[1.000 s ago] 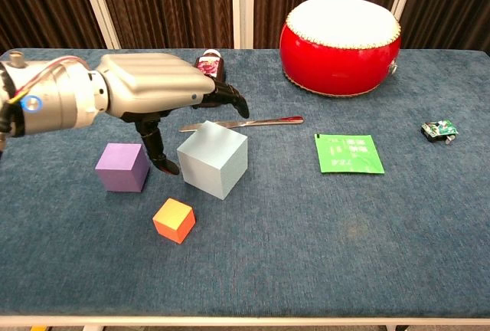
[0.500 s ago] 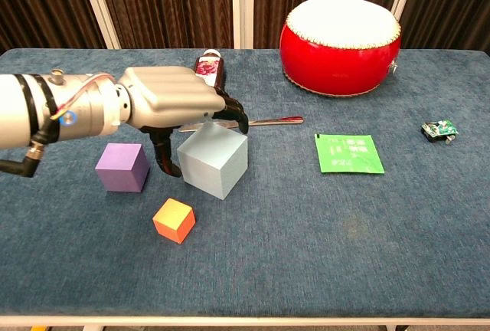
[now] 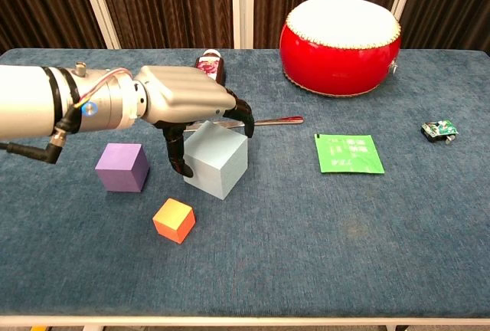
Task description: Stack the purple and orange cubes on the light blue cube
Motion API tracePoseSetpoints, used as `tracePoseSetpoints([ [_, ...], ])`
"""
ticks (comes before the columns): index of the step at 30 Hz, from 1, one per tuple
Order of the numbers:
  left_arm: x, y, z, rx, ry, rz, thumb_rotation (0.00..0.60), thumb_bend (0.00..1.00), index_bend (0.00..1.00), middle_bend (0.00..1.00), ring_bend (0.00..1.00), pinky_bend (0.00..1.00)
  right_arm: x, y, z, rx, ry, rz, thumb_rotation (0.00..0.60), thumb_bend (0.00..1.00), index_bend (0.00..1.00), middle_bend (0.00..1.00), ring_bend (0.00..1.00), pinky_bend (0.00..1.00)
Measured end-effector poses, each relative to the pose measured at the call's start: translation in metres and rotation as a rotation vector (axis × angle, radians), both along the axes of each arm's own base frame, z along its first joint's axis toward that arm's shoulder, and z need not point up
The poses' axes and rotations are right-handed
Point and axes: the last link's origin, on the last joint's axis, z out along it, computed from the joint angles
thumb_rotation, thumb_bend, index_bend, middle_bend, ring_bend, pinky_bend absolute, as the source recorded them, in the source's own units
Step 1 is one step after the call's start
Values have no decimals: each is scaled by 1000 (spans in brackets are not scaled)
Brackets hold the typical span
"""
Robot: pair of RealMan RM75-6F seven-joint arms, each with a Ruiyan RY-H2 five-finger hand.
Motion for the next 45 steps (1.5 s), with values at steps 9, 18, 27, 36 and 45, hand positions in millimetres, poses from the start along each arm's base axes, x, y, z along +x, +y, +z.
tracePoseSetpoints([
  [9, -3, 5, -3, -1, 4, 29, 600, 193, 417, 275, 186, 319, -1, -1, 0, 0, 1, -6, 600, 197, 0, 0, 0, 0],
  [18, 4, 11, 1, 36, -49, 76, 600, 197, 454, 293, 202, 332, -1, -2, 0, 0, 1, -7, 600, 197, 0, 1, 0, 0],
  [27, 3, 21, 11, 99, -58, 208, 600, 197, 467, 301, 208, 334, -1, -1, 0, 4, 5, -3, 600, 197, 0, 1, 0, 0],
  [36, -10, 39, 54, 215, -16, 360, 600, 198, 468, 302, 209, 335, -1, -2, -1, 8, 12, -3, 600, 198, 0, 1, 0, 0],
  [45, -36, 56, 82, 371, -9, 479, 600, 202, 484, 321, 209, 332, -1, -2, -4, 10, 24, -5, 600, 197, 0, 0, 0, 0],
])
